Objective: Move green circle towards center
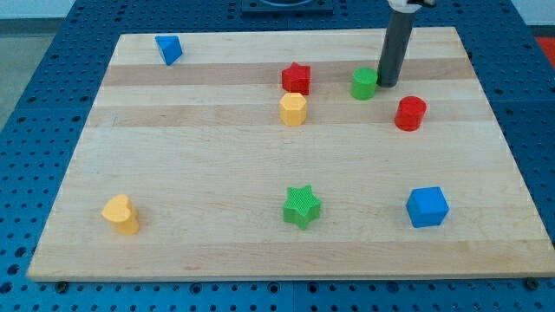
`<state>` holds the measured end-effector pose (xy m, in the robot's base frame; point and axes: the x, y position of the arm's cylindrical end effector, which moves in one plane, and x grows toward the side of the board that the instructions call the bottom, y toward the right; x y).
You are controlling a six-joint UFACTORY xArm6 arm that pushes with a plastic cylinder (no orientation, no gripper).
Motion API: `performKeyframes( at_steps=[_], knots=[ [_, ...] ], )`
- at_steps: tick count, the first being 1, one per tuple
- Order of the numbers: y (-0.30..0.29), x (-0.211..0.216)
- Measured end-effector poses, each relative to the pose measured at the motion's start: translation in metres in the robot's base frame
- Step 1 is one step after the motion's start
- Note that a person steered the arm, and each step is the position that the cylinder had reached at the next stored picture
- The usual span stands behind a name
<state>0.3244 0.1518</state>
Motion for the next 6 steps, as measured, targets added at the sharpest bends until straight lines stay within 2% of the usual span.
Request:
performKeyframes(
  at_steps=[3, 5, 6],
  knots=[
    [-0.029, 0.01],
    [-0.031, 0.031],
    [-0.012, 0.031]
  ],
)
